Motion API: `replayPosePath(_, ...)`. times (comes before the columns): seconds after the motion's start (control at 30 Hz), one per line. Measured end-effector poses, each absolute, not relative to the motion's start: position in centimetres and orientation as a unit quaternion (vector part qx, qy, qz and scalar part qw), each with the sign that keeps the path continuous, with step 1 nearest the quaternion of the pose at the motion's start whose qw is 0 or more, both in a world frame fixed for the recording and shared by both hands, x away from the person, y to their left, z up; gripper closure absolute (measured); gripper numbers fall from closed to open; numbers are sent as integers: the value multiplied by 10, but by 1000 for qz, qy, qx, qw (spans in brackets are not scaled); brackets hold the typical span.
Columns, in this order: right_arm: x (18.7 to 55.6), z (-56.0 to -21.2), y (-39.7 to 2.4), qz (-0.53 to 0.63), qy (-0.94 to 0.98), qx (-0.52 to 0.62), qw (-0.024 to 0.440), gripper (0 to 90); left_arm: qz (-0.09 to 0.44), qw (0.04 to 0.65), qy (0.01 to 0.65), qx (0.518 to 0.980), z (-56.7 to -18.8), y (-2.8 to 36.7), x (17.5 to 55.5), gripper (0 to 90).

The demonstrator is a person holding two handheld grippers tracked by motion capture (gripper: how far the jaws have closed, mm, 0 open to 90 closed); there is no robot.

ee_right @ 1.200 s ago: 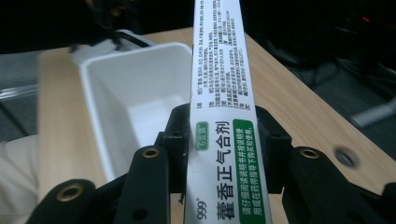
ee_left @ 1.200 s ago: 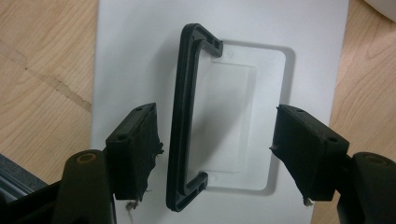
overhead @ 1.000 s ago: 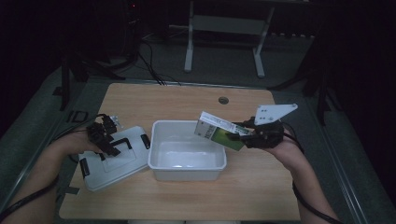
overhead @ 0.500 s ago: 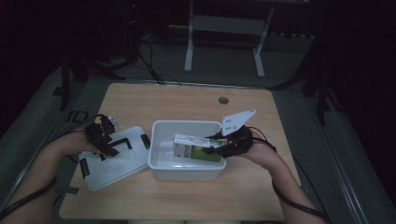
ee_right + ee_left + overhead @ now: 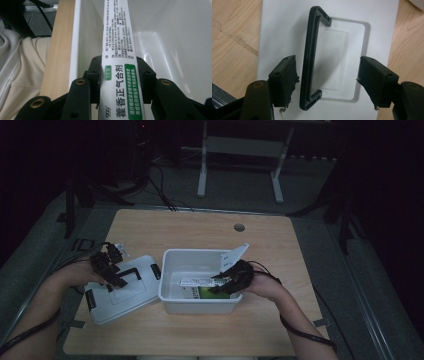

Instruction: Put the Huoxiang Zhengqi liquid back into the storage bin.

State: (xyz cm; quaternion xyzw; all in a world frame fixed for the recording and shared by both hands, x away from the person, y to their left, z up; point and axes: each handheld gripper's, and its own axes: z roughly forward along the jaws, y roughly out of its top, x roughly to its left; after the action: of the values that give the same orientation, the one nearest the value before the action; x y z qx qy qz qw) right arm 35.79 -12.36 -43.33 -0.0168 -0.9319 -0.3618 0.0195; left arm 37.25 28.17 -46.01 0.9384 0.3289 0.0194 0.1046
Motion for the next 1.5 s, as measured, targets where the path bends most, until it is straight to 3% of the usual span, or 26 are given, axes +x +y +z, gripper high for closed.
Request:
replayPosePath(0.47,361,-453,-105,-300,-953,-8,30,632,16,103,324,940,-463,283,371,315)
replayPosePath(1.0,360,-437,-118,-331,-943,-26,24,552,18,101,324,940,-465,280,371,315)
replayPosePath(1.23,360,-422,-142,-378,-924,-54,0,477,12,101,323,941,-464,280,370,329)
replayPosePath(1.3,360,-417,-155,-395,-916,-71,-19,386,10,102,326,940,-464,280,371,329)
replayPosePath(1.5,362,-415,-185,-431,-892,-123,-57,224,17,99,321,942,-466,278,371,329)
